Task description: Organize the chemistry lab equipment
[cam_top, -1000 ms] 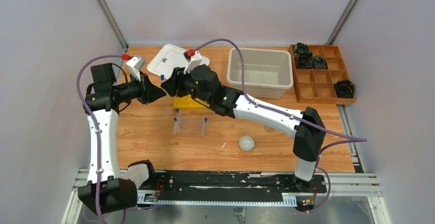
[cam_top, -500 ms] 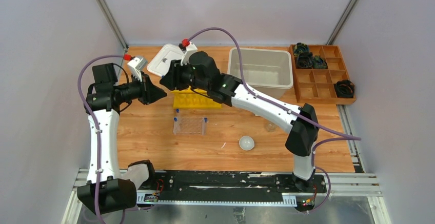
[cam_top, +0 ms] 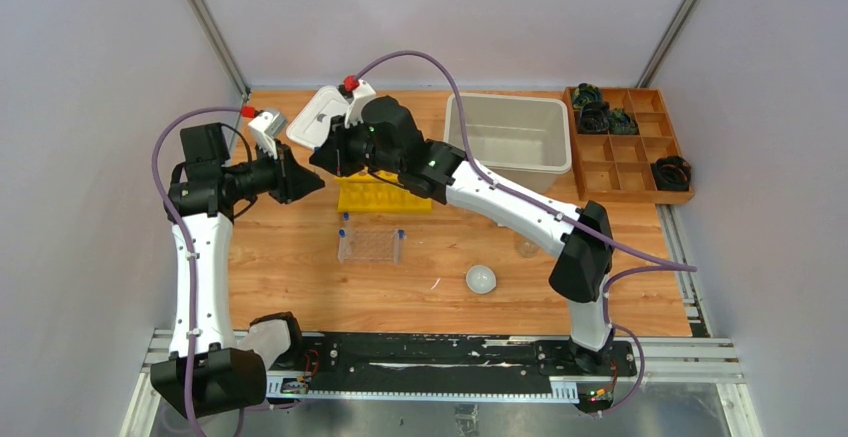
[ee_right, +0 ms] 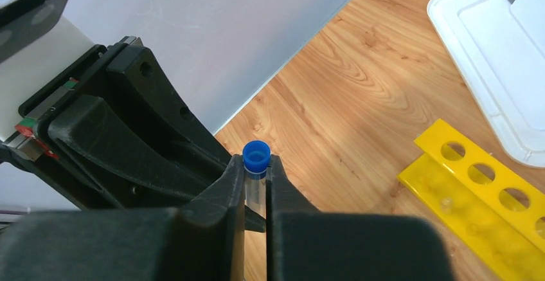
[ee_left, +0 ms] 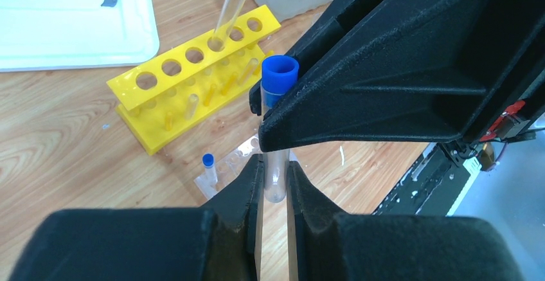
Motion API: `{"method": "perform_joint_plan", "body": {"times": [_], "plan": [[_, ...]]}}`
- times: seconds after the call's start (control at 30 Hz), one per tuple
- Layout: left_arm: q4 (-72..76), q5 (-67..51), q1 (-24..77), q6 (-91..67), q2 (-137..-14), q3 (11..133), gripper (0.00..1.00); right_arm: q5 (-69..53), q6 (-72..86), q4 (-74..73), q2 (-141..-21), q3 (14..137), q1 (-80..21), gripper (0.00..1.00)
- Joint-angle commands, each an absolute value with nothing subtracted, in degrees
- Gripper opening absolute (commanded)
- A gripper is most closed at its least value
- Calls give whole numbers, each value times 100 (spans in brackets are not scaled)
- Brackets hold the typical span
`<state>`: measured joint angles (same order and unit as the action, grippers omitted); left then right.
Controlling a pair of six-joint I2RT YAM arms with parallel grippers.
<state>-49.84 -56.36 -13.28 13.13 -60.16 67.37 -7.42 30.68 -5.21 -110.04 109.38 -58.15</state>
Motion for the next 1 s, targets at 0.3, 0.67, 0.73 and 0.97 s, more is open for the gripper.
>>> {"method": "perform_joint_plan", "body": {"times": [0.3, 0.67, 0.73, 0.97], "plan": [[-5001, -5200, -1292, 1209, -5855, 6854, 100, 371, 1885, -287, -10018, 9340, -5786, 0], [-5005, -4817, -1290, 1066, -5924, 6981, 100, 298, 1090, 2076, -9262, 6308, -5804, 0], [-5010, -4802, -1287, 1046, -5924, 6987, 100, 242, 880, 2486, -9392, 6113, -5838, 0], [-5001, -4752, -1290, 1072, -5928, 6979, 100, -236, 602, 3563, -10093, 6026, -5856, 0]]}}
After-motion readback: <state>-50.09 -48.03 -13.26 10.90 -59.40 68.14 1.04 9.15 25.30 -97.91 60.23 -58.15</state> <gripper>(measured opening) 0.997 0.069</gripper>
